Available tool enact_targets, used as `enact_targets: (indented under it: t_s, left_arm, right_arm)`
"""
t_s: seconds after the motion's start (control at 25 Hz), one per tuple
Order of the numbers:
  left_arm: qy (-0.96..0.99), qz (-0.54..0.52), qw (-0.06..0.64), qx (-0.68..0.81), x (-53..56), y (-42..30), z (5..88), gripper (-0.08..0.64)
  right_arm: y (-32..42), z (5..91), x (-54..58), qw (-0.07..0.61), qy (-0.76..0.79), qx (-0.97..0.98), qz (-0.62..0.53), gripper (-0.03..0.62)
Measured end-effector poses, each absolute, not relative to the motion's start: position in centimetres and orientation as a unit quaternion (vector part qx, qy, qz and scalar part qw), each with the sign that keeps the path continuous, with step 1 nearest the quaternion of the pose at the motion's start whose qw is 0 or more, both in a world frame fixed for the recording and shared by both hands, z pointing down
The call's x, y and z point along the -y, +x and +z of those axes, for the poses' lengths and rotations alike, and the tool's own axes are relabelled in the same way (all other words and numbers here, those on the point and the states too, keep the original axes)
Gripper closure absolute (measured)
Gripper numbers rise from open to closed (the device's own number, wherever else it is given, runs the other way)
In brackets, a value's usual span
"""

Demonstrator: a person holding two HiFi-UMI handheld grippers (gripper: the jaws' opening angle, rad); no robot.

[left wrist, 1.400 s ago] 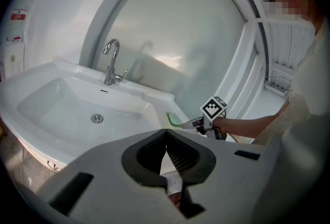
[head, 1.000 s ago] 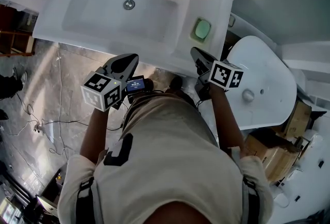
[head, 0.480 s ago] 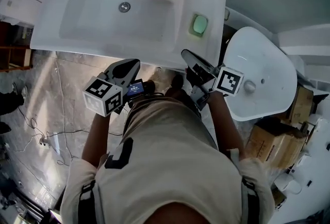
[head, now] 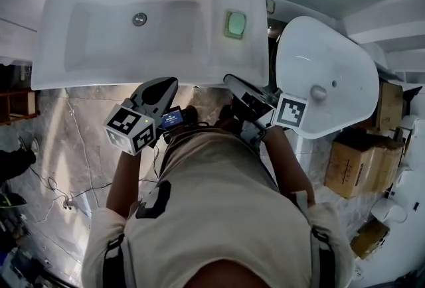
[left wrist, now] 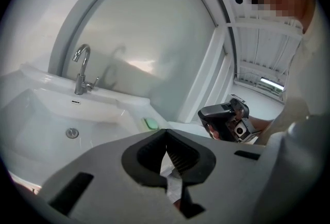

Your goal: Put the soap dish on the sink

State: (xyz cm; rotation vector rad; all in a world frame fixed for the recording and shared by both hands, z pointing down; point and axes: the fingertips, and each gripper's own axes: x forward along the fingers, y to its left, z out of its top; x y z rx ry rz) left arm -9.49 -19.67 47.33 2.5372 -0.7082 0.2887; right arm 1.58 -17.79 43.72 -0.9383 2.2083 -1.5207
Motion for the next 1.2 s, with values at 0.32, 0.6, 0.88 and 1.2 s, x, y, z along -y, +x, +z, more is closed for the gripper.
enact_targets:
  t_s: [0.32,0.6,0.88,1.2]
  left_arm:
    - [0.919,0.110,0.248,0.288,19.0,-7.7,46.6,0.541]
    - [0.920,0.122,0.246,0.278,16.7,-2.7,46.4,0.541]
    - [0.927,0.142,0.233,0.256,14.5,2.8,46.5,0.541]
    - [0.919,0.164,0.230,0.275,12.6,5.9,46.9,0.541]
  right_arm:
    - [2.5,42.9,16.3,0.169,-0.285,-0.778,-0.534,0.581]
    - [6.1,42.6,14.1,0.189,-0.270,-0.776,-0.539,0.581]
    - [10.5,42.7,11.5,0.194,-0.275,-0.773,-0.538,0.581]
    - [13.6,42.5,10.0,0.193,-0.249,-0.779,-0.541,0.581]
